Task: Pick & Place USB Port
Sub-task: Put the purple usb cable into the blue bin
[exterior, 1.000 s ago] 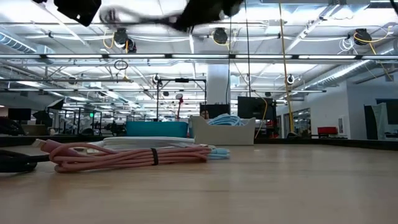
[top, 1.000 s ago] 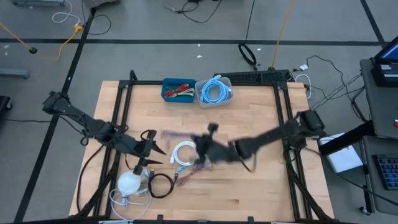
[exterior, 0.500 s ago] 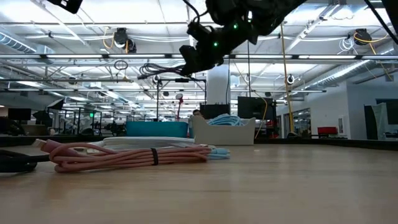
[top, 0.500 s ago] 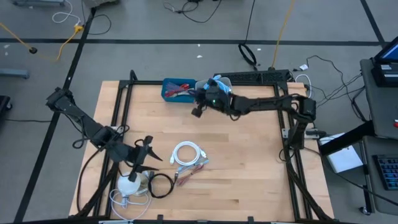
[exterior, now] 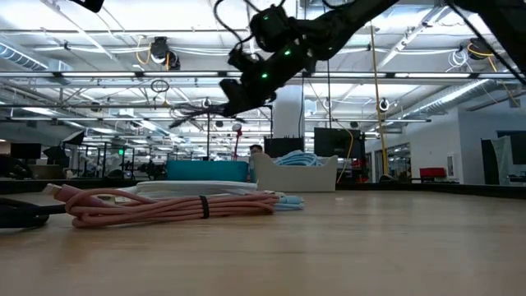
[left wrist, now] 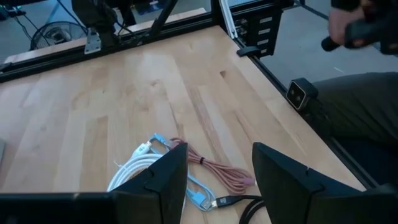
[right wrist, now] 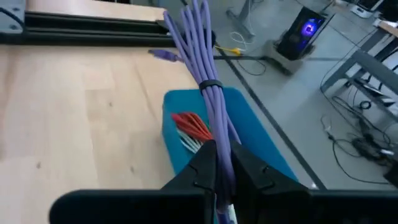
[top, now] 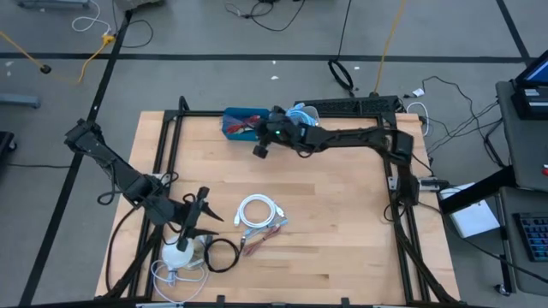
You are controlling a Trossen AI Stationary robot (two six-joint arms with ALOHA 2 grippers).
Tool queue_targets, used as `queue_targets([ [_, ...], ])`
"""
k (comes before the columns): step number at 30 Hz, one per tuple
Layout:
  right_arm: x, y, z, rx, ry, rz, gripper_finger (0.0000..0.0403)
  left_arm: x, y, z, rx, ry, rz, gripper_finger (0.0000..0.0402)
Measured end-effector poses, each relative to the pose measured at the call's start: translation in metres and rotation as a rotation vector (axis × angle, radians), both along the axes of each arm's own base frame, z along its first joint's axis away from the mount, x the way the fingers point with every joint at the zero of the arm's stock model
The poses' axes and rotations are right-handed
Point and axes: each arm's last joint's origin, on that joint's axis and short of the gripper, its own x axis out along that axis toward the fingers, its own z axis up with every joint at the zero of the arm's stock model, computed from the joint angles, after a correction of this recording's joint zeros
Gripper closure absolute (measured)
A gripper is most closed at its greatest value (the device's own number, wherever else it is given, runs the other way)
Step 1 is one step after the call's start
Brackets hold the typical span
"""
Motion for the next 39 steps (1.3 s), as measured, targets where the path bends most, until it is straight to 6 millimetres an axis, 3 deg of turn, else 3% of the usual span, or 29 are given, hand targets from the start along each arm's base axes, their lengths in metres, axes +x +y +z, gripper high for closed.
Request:
queue_targets([
  [7, 0.035, -0.008, -0.007, -0.002, 0.068, 0.015, 0.0390, 0.000, 0.000, -0.003, -0.005, 0.009, 0.003, 0.0218],
  [10, 0.041, -0.018, -0.015, -0.002, 0.128, -0.024, 0.0390, -0.001, 0.000, -0.010, -0.002, 0.028, 0.000, 0.0218],
  [13, 0.038, -0.029, -0.022, -0.009, 0.191, -0.092, 0.0390, -0.002, 0.001, -0.015, -0.006, 0.042, 0.007, 0.0218],
  [21, 0.028, -0.053, -0.021, 0.028, 0.172, -0.185, 0.0390, -0.004, -0.002, -0.016, -0.010, 0.046, -0.016, 0.0218],
  [36, 0.027, -0.056, -0.020, 0.068, 0.148, -0.157, 0.0389, -0.004, -0.002, -0.015, -0.008, 0.040, -0.016, 0.0218],
  [39, 0.028, -0.055, -0.020, 0.084, 0.140, -0.134, 0.0361, -0.004, -0.002, -0.015, -0.009, 0.040, -0.016, 0.0218],
])
